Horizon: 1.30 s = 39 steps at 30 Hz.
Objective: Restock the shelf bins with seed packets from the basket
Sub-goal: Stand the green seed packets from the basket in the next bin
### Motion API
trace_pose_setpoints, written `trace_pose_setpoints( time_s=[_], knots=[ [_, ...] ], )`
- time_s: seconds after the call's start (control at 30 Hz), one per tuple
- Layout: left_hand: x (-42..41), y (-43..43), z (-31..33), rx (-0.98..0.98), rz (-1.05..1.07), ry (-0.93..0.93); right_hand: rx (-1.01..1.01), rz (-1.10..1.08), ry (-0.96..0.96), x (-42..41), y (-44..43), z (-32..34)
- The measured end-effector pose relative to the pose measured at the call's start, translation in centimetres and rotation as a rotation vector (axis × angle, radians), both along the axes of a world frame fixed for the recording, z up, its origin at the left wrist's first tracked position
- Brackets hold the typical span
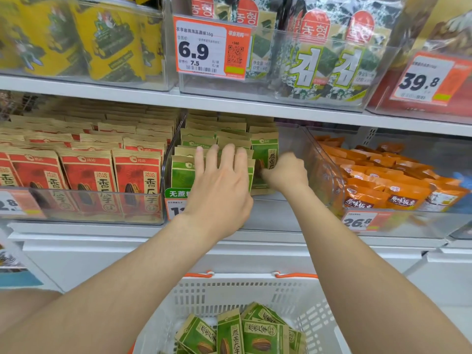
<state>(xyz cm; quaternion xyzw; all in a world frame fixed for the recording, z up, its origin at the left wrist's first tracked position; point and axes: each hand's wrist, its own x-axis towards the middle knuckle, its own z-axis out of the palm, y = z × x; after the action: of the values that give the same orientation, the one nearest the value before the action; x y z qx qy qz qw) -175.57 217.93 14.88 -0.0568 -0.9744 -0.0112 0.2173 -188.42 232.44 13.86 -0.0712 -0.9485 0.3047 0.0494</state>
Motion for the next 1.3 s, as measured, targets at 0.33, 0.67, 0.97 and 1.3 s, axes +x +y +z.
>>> trace_pose_setpoints(
  time_s=[0.33,0.67,0.97,1.3],
  knots=[
    [4.2,-1.0,0.5,0.019,-0.175,0.187,0.081,0.107,0.783,6.0,0.6,-1.2],
    [5.8,-3.1,-5.0,-0.313,-0.105,-0.789,0.422,0.716,0.318,14.9,-1.1,-15.5],
    [6.3,-2.3,-7.8,-0.261,-0.218,-1.020,0.108,0.394,-0.672,19.4,0.9,-29.1],
    [5.9,-2.5,-8.0,-0.264,-0.203,-1.017,0.244,0.361,-0.751,20.9,-0.4,-32.0]
  ],
)
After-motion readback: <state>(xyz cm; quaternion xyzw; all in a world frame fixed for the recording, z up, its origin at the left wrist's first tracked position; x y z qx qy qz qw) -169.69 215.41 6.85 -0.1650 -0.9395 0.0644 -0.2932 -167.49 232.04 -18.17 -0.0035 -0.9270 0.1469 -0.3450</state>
